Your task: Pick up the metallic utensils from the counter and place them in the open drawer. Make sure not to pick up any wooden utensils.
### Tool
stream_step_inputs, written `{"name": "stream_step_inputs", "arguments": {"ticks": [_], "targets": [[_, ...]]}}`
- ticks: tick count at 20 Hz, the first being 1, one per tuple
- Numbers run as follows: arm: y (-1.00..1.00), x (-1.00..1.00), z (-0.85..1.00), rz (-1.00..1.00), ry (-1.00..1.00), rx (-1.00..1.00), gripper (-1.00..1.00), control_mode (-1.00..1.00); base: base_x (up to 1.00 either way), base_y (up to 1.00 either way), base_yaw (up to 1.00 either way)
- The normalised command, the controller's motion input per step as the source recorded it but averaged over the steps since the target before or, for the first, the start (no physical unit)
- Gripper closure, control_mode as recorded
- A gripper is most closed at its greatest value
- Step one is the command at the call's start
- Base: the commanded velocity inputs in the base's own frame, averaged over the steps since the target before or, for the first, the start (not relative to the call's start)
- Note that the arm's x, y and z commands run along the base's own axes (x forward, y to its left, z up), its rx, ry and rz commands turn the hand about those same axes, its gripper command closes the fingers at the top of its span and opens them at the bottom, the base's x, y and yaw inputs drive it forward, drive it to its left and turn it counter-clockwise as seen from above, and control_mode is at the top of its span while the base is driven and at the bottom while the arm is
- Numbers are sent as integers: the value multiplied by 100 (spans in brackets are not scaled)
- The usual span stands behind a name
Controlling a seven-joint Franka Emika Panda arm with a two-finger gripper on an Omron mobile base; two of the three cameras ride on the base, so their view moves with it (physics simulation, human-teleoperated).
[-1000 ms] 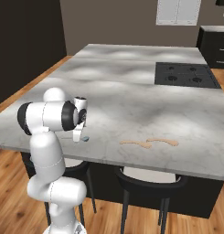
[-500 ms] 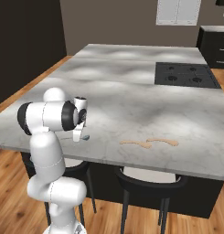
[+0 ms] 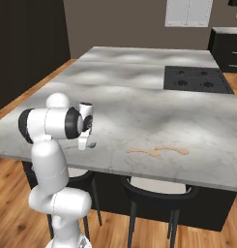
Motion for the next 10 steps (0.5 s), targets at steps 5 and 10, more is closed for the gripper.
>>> {"name": "stream_step_inputs", "arguments": {"ticks": [5, 10], "targets": [[-29, -33, 80, 18, -2, 0, 100, -100, 0, 0, 0], [-19, -41, 100, 31, -6, 0, 100, -100, 0, 0, 0]]}}
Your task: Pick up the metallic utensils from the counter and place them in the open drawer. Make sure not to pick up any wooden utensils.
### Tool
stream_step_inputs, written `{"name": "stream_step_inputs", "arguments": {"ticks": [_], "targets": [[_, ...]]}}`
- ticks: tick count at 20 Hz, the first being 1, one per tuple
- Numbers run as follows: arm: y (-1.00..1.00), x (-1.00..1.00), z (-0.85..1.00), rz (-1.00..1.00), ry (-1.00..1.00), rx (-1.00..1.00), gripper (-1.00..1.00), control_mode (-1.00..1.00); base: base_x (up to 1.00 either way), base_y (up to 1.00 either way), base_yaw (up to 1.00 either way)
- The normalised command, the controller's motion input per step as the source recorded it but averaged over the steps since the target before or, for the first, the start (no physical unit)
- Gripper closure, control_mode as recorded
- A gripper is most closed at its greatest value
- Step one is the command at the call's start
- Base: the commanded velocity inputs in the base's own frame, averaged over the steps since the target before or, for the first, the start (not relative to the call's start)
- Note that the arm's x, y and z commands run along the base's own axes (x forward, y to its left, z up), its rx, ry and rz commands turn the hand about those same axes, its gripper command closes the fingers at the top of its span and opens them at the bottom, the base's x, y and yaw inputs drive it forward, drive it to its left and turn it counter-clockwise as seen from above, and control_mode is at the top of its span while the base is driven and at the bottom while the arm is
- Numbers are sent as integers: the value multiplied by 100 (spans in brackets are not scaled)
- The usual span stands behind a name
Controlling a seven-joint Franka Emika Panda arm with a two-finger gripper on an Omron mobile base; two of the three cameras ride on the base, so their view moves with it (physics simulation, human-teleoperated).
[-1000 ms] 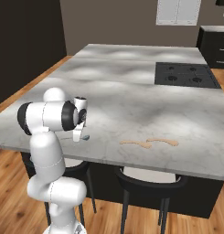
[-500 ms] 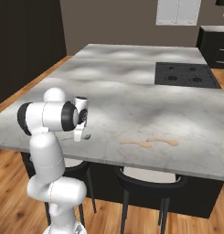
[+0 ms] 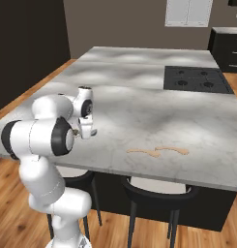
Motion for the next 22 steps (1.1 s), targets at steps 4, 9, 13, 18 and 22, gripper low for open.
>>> {"name": "stream_step_inputs", "arguments": {"ticks": [4, 9, 13, 18, 22], "targets": [[-8, -60, 100, 36, -1, 0, 100, -100, 0, 0, 0], [0, -98, 90, 42, 0, 0, 100, -100, 0, 0, 0], [0, -100, 73, 44, 0, 0, 100, -100, 0, 0, 0], [-1, -100, 58, 41, 0, 0, 100, -100, 0, 0, 0], [-23, -78, 59, 35, -1, 2, 100, -100, 0, 0, 0]]}}
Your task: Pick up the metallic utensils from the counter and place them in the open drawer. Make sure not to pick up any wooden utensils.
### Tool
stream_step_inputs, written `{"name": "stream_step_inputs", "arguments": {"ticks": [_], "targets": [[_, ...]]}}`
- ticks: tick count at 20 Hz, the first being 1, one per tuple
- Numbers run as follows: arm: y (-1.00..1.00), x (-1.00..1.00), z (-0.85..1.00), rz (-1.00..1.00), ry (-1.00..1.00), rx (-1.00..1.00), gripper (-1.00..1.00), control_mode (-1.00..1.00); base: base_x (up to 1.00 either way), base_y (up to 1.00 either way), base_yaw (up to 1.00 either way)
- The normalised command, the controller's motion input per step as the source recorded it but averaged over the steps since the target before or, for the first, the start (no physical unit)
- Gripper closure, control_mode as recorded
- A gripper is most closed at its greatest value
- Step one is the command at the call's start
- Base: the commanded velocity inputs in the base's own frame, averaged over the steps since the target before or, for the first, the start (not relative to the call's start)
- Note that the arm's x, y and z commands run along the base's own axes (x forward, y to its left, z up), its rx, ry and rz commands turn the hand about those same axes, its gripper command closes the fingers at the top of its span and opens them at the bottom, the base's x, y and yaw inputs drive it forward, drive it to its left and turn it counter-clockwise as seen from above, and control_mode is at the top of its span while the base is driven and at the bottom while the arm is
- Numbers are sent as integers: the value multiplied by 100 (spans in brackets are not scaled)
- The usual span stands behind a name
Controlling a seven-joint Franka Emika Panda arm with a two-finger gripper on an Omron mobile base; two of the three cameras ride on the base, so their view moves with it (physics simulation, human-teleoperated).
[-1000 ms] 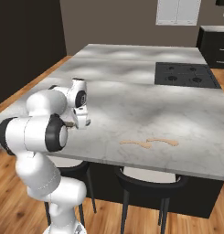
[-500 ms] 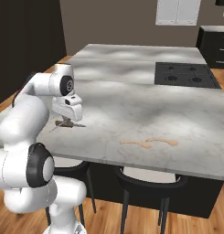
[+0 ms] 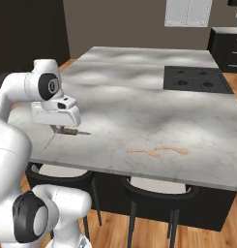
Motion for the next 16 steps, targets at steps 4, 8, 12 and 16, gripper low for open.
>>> {"name": "stream_step_inputs", "arguments": {"ticks": [4, 8, 12, 16], "targets": [[-35, -44, 21, 25, -8, 12, 100, -100, 0, 0, 0], [-34, -54, 3, 18, -12, 15, 100, -100, 0, 0, 0], [-9, -63, 17, 18, -6, 11, 100, -100, 0, 0, 0], [0, -49, 49, 14, -6, 3, 100, -100, 0, 0, 0]]}}
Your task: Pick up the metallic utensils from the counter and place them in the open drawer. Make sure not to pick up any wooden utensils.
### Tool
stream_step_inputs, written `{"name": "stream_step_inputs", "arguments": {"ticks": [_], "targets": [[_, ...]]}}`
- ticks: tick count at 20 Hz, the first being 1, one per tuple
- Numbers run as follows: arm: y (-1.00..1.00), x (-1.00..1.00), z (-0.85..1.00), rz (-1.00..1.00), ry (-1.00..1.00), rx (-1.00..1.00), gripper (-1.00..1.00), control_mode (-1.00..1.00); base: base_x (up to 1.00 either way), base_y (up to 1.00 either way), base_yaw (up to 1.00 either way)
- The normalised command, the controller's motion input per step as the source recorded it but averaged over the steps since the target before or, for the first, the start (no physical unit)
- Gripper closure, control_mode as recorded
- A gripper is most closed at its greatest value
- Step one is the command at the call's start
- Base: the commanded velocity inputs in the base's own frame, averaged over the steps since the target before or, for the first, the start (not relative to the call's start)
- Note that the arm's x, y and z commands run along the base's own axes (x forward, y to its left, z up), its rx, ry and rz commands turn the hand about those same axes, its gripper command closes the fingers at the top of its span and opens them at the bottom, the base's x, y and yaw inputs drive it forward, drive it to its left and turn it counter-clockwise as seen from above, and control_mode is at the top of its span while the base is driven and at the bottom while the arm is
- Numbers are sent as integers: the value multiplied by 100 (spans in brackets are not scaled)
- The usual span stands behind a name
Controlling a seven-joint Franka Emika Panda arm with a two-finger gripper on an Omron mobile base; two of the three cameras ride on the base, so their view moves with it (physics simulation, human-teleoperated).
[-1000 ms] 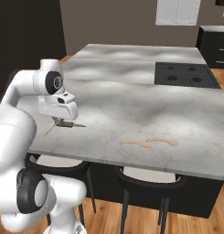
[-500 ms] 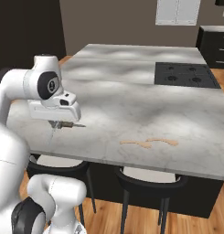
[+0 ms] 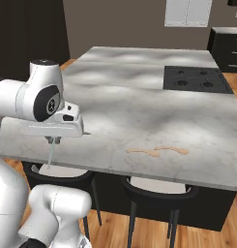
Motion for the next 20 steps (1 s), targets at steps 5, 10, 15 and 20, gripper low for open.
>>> {"name": "stream_step_inputs", "arguments": {"ticks": [5, 10, 15, 20], "targets": [[0, -14, 51, 3, -1, 0, 100, -100, 0, 0, 0], [0, 0, 10, 0, 0, 0, 100, -100, 0, 0, 0], [0, 0, 0, 0, 0, 0, 100, -100, 0, 0, 0], [0, 0, 0, 0, 0, 0, 100, -100, 0, 0, 0]]}}
